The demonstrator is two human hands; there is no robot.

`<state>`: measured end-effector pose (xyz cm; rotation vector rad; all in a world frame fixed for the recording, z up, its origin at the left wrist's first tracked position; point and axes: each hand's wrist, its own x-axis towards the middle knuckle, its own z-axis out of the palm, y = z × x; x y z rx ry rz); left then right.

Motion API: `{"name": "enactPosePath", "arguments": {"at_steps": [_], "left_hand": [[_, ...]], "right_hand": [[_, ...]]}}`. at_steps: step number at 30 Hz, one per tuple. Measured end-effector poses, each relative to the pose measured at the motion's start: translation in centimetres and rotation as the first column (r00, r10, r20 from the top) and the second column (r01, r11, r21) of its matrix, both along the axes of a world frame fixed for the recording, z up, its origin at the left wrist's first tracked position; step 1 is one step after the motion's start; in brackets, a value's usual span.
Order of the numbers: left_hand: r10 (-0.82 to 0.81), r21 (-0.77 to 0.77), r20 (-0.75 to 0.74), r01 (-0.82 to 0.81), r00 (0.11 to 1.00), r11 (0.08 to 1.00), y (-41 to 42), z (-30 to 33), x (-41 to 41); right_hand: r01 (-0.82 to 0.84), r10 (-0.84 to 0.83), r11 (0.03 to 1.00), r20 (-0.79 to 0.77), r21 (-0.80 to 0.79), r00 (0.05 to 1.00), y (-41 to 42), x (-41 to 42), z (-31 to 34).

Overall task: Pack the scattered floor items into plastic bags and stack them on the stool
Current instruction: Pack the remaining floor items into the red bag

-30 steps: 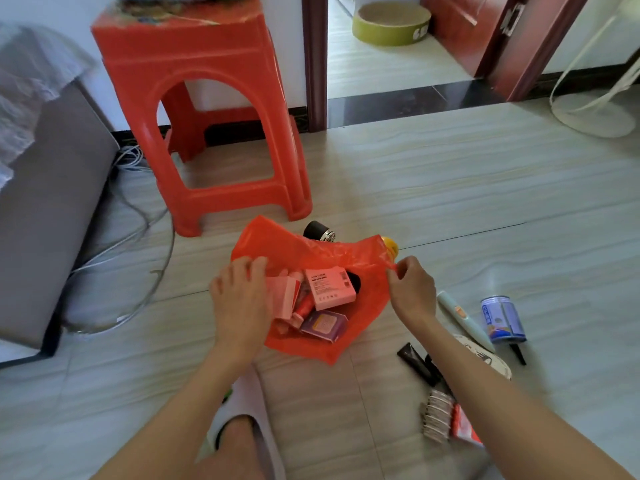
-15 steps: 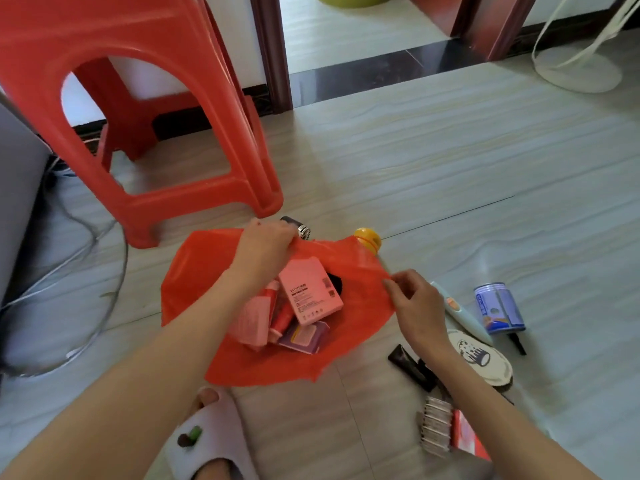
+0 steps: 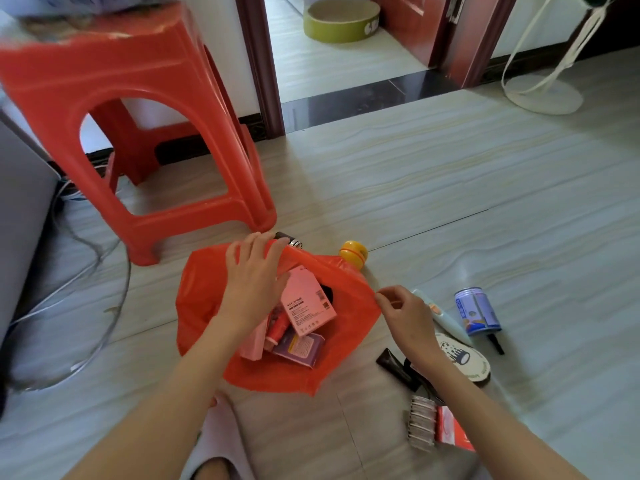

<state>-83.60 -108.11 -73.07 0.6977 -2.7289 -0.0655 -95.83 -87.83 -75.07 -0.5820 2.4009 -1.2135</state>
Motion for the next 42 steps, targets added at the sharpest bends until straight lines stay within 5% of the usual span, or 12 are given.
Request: {"name": "enactPosePath", "arguments": {"at_steps": [6, 12, 19, 23, 27, 31, 35, 42], "left_hand": [[-0.054, 0.187, -0.123, 0.077, 0.991, 0.979, 10.7, -1.9, 2.1], [-0.335, 0.371, 0.033, 0.300, 0.942, 0.879, 20.9, -6.6, 1.6], [-0.400, 0.561, 0.412, 0.117, 0.819, 0.819, 24.6, -12.5, 0.0], [-0.460, 0.538, 0.456, 0.176, 0.762, 0.824, 26.3, -15.4, -1.1], [-0.518, 0.487, 0.445, 0.289, 0.730, 0.825, 26.9, -16.8, -3.0], [-0.515, 0.529, 0.385, 0.274, 0.766, 0.803, 25.7, -16.7, -3.2], [-0.500, 0.644, 0.366, 0.174, 0.785, 0.745, 24.5, -15.2, -1.3], [-0.117, 0.775, 0.224, -0.105, 0.967, 0.624, 21.5, -9.0, 2.7]], "right_hand": [[-0.097, 0.172, 0.923, -0.176, 0.372, 0.969, 6.9, -0.2, -2.0], [-0.046, 0.211, 0.743, -0.167, 0.668, 0.963, 16.1, -0.6, -6.9], [-0.099, 0.211, 0.811, -0.131, 0.576, 0.969, 17.7, -2.7, -11.0], [-0.222, 0.336, 0.761, -0.077, 0.610, 0.939, 16.7, -3.7, -12.3], [-0.156, 0.318, 0.828, -0.222, 0.539, 0.922, 17.0, -3.7, -13.3], [-0.167, 0.326, 0.853, -0.253, 0.495, 0.911, 17.4, -4.4, -13.7], [-0.028, 0.307, 0.853, -0.457, 0.522, 0.834, 15.9, -4.7, -12.2], [0.118, 0.143, 0.912, -0.574, 0.393, 0.806, 10.8, -0.9, -5.4]]}}
